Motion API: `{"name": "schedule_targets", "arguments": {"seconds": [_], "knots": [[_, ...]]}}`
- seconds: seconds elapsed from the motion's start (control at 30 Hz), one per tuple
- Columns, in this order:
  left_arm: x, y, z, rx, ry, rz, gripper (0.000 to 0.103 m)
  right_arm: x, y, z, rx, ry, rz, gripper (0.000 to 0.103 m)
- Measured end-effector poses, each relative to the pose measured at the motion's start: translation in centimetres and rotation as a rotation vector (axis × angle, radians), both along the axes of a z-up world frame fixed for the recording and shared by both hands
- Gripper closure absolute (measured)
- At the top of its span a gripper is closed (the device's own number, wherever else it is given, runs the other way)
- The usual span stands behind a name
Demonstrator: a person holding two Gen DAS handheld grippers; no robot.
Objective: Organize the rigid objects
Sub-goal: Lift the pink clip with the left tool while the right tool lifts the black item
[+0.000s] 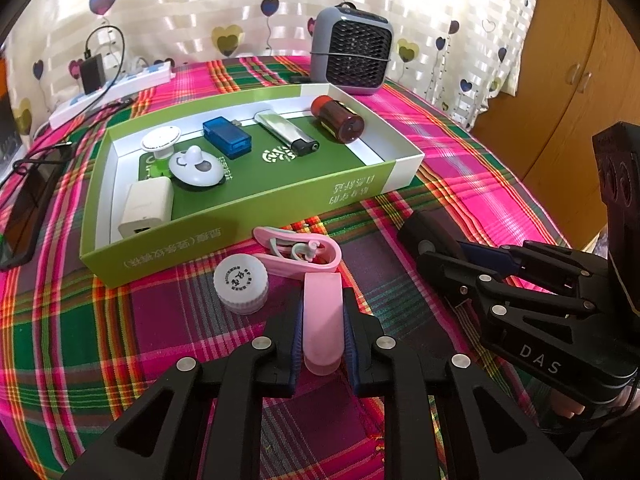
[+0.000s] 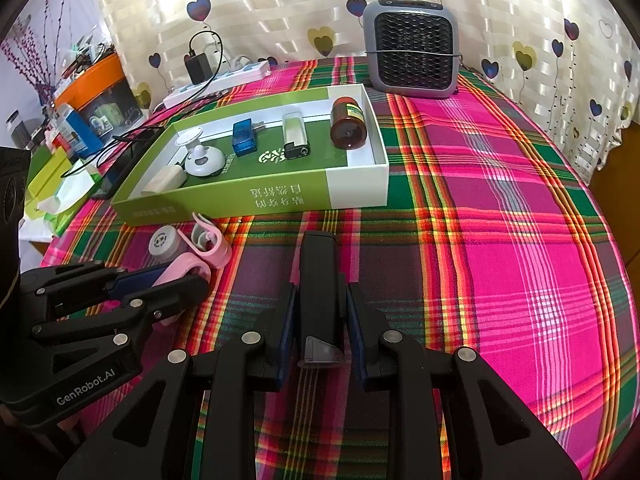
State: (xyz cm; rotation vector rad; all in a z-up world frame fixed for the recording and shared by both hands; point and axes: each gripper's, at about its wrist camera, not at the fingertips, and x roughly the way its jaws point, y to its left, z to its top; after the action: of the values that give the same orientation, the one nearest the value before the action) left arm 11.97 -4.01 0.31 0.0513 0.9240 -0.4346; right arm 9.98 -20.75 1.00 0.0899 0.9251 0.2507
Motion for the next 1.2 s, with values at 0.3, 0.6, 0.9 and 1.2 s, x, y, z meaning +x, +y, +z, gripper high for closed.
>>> {"name": "schedule_targets", "arguments": {"seconds": [0.3,0.6,0.9,1.2], "knots": [[0.0,0.1,0.0,-0.003,0.000,0.004,0.086,0.0,0.0,0.0,-0.004,-0.001,0.001,0.078],[-0.4,0.2,0.5,-0.016,-0.015,0.015,0.086,-0.2,-0.1,0.0,0.002,-0.004,0.002,0.078],[-0.9,0.5,1.4,-0.026,-0.034,0.025,0.086,-0.4,-0.2,0.7,0.010,-0.022,0.005,0.079],[-1.3,0.8,2.5,-0.034,-0.059,0.034,0.086,-0.9,-0.5,1.6,0.028,-0.054,0.000,0.079]]}}
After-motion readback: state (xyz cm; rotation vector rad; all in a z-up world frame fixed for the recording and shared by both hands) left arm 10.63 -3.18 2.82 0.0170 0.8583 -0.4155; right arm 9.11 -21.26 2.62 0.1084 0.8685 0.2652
